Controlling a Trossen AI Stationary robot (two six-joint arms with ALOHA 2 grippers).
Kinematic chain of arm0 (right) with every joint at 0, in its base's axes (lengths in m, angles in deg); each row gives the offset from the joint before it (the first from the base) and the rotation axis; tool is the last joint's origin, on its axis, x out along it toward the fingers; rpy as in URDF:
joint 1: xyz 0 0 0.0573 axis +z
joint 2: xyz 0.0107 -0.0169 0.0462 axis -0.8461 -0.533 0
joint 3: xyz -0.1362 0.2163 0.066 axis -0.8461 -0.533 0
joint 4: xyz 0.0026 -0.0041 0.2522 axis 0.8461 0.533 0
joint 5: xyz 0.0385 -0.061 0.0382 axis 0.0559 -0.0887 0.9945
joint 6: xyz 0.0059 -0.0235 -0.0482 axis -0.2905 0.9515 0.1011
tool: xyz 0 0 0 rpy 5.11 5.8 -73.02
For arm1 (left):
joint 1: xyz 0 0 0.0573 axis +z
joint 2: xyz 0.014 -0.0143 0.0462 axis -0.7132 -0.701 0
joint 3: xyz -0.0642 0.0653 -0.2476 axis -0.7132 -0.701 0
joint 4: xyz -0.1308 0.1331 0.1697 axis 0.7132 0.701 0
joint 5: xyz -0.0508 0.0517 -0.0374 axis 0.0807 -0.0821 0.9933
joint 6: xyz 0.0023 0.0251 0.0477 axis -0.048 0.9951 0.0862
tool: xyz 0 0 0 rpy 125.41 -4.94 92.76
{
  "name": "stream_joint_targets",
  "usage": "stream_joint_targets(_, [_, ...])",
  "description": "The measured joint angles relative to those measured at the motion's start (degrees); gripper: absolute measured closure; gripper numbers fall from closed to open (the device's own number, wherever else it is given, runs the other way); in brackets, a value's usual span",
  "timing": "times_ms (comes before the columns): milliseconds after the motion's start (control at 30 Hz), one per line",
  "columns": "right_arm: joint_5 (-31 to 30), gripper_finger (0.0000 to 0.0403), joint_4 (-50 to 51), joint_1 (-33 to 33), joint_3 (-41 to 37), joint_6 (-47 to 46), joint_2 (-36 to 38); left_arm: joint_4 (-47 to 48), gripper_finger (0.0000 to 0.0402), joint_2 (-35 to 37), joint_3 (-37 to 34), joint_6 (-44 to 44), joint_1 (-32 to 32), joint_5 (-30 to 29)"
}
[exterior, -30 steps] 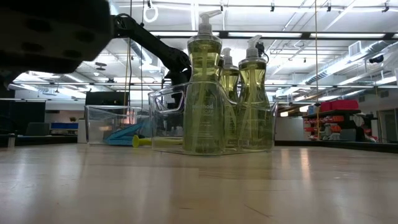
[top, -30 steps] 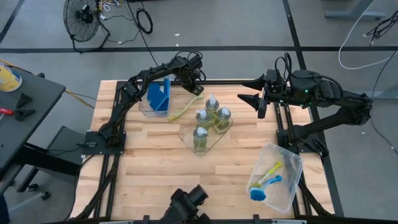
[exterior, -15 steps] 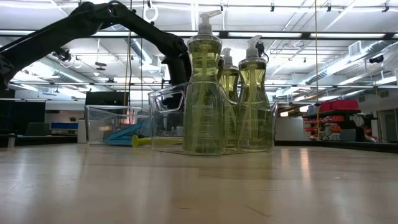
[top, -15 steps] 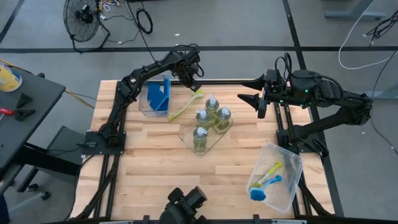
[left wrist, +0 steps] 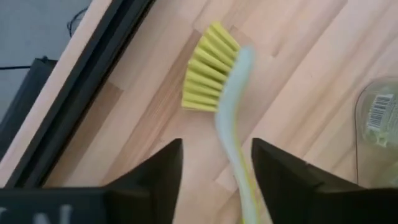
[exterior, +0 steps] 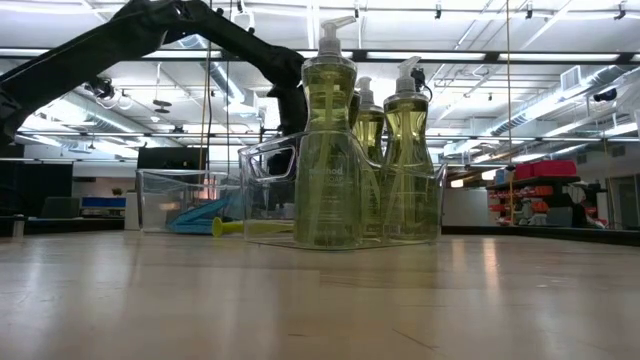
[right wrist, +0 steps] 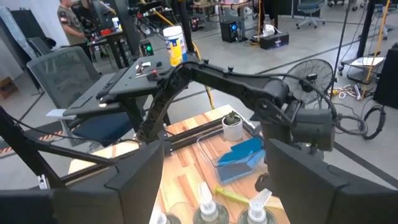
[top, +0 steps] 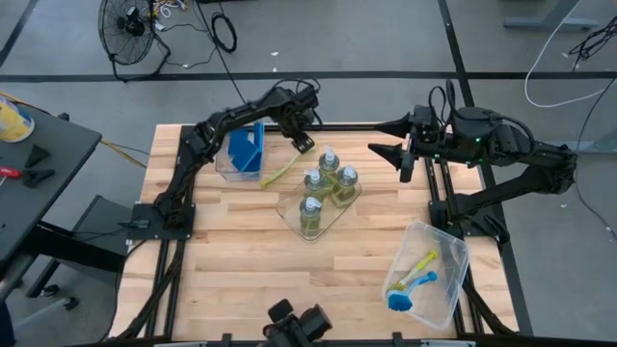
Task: Pick & Place Kitchen Sink Supplies
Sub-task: Put the yellow toilet brush into the transparent container
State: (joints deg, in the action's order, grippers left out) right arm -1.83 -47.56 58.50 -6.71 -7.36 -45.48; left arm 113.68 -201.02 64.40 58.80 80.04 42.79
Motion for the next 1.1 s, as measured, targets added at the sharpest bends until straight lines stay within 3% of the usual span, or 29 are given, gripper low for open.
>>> stream_joint_targets(300, [-0.06, 0.0117, -0.75, 0.02, 0.00, -0.21, 0.00, 0.13, 0.0128, -0.29, -0.07, -0.71, -0.57, -3.19])
stream_joint_targets(633, [-0.08, 0.0117, -1.50, 0.00, 0.00, -0.21, 0.00, 0.50, 0.0084, -1.50, -0.04, -2.71, -0.95, 0.33])
stream_joint_targets(1100, [-0.09, 0.0117, -1.70, 0.00, 0.00, -0.19, 0.00, 3.08, 0.0031, -4.72, -0.07, -4.90, -2.06, 0.01])
